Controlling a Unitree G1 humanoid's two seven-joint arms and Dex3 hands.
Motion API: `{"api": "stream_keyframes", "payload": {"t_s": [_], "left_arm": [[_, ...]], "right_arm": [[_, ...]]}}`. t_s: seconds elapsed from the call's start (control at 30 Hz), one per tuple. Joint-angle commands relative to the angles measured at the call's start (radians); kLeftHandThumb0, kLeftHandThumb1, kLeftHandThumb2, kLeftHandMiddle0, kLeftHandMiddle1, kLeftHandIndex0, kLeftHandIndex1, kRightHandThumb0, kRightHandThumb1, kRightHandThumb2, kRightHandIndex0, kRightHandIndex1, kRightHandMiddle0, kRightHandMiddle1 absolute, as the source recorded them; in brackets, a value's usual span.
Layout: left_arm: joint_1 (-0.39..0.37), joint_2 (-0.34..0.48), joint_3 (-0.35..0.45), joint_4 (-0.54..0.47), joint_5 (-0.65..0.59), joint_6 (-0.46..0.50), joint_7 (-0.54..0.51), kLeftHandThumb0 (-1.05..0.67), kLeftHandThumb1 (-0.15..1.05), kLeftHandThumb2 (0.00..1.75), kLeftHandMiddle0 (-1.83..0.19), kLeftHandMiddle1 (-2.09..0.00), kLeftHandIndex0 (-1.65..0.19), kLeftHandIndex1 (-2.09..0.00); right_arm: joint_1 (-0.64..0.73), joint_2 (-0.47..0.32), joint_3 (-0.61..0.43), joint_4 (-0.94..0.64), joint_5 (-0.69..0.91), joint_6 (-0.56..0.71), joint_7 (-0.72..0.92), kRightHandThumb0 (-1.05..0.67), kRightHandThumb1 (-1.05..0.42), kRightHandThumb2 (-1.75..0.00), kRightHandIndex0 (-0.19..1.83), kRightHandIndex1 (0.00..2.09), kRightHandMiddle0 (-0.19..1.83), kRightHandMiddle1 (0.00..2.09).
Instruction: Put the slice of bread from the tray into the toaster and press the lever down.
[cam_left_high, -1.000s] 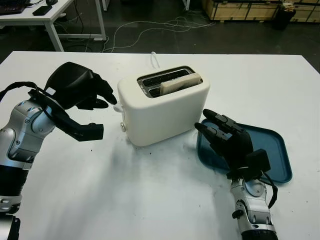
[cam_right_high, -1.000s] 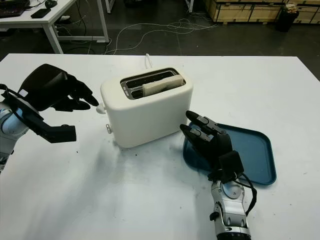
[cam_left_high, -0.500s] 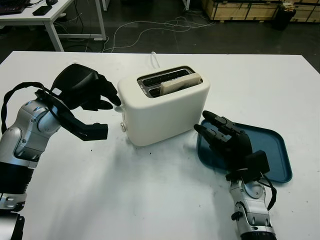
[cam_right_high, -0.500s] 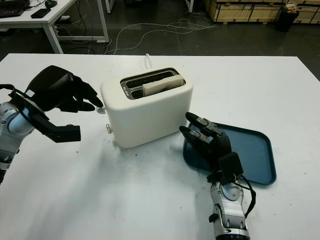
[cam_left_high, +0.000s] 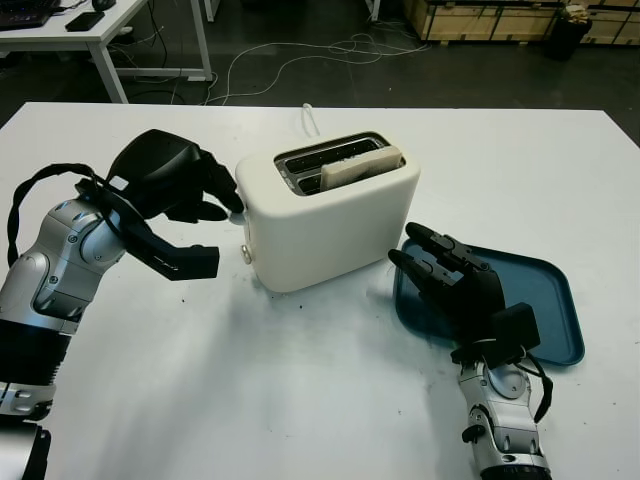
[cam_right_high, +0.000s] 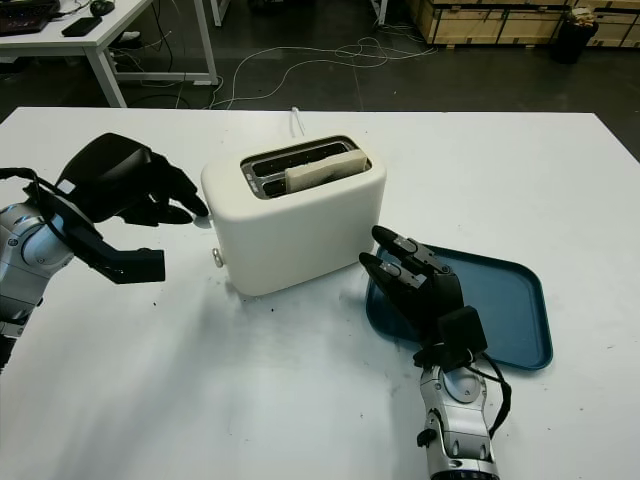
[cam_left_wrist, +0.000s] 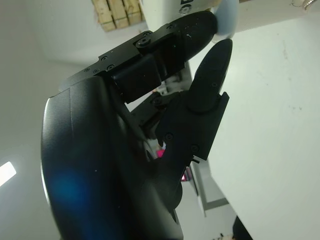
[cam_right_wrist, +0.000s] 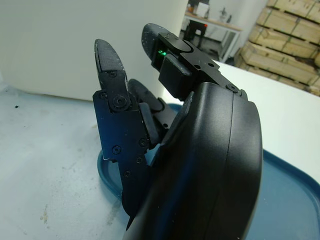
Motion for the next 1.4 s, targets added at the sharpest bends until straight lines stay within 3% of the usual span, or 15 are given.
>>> {"api": "stream_keyframes", "payload": {"t_s": [0.0, 0.77, 1.17, 1.23, 1.3, 1.37], "left_arm": [[-0.018, 0.000, -0.007, -0.004, -0.001, 0.008, -0.009, -0.37, 0.79, 0.01, -1.07, -0.84, -1.38, 0.00], [-0.004, -0.007, -0.031, 0.007, -0.013, 0.007, -0.045, -0.36, 0.80, 0.00, -1.07, -1.02, -1.36, 0.00], [0.081, -0.048, -0.095, 0.019, 0.005, 0.050, -0.069, -0.35, 0.79, 0.00, -1.03, -1.11, -1.34, 0.00], [0.103, -0.059, -0.124, 0.037, 0.015, 0.046, -0.065, -0.34, 0.80, 0.00, -1.03, -1.06, -1.32, 0.00], [0.121, -0.067, -0.147, 0.059, 0.019, 0.044, -0.067, -0.35, 0.82, 0.00, -1.07, -0.83, -1.31, 0.00], [0.140, -0.073, -0.161, 0.073, 0.014, 0.042, -0.064, -0.34, 0.82, 0.00, -1.10, -0.73, -1.31, 0.00]], "right_arm": [[0.002, -0.001, -0.003, -0.015, 0.003, 0.001, -0.003, -0.42, -0.89, 0.00, 0.92, 0.00, 0.84, 0.00], [0.004, -0.005, -0.006, -0.035, 0.009, 0.022, -0.002, -0.42, -0.88, 0.00, 0.92, 0.00, 0.84, 0.00], [0.008, -0.013, -0.009, -0.030, 0.014, 0.006, 0.010, -0.43, -0.89, 0.00, 0.92, 0.00, 0.84, 0.00], [0.010, -0.014, -0.010, -0.030, 0.021, 0.007, 0.015, -0.42, -0.89, 0.00, 0.92, 0.00, 0.84, 0.00], [0.013, -0.015, -0.013, -0.038, 0.023, 0.016, 0.015, -0.43, -0.88, 0.00, 0.92, 0.00, 0.84, 0.00], [0.017, -0.017, -0.016, -0.045, 0.025, 0.019, 0.017, -0.43, -0.89, 0.00, 0.91, 0.00, 0.83, 0.00]]}}
